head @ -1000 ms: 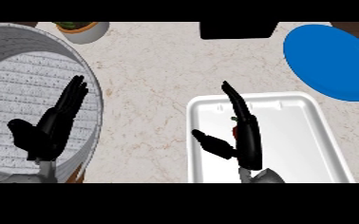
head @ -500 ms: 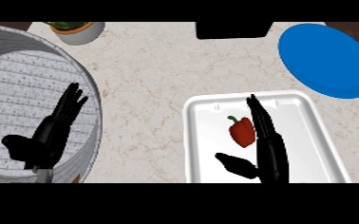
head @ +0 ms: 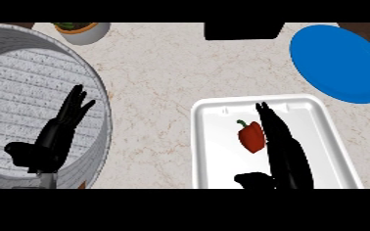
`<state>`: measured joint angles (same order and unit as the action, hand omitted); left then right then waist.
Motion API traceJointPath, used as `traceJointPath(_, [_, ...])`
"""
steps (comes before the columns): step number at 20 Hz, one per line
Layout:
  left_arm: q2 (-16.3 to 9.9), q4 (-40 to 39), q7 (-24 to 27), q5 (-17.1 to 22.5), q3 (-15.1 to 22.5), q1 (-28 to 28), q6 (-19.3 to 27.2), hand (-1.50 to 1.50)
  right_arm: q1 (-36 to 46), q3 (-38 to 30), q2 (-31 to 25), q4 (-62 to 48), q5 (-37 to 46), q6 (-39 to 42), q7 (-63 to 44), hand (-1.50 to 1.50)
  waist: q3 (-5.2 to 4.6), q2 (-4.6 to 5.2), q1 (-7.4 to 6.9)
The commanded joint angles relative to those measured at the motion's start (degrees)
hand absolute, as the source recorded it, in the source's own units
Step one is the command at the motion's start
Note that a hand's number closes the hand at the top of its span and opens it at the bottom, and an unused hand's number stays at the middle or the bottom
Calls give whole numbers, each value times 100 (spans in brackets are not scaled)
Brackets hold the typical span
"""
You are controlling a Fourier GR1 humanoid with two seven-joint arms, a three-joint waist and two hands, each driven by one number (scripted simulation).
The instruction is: Pick the bell pepper from the tray and place it in the plate
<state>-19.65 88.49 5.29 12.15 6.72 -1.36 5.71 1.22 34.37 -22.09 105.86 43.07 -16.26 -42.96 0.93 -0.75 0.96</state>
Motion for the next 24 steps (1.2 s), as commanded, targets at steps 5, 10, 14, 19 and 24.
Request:
traceJointPath(5, [-235, -637, 107, -99, -190, 103, -200, 0, 381, -94, 162, 602, 73, 1435, -1648, -150, -102, 81, -87])
traceJointPath(10, [-140, -957, 97, -102, -199, 421, -145, 0, 394, -95, 83, 435, 97, 1889, -1855, -150, -101, 90, -55])
traceJointPath(14, [63, -946, 80, -243, -4, 462, 34, 0, 333, 32, 324, -23, 125, 1775, -1606, -150, -95, 92, -64])
traceJointPath(19, [-56, -1170, 179, -64, -139, 531, -233, 0, 611, -396, 329, -551, -75, 1827, -1279, -150, -96, 99, -74])
traceJointPath(24, [5, -817, -213, -136, -64, 646, -29, 0, 675, -464, 357, -926, 198, 1799, -1215, -150, -93, 87, -70])
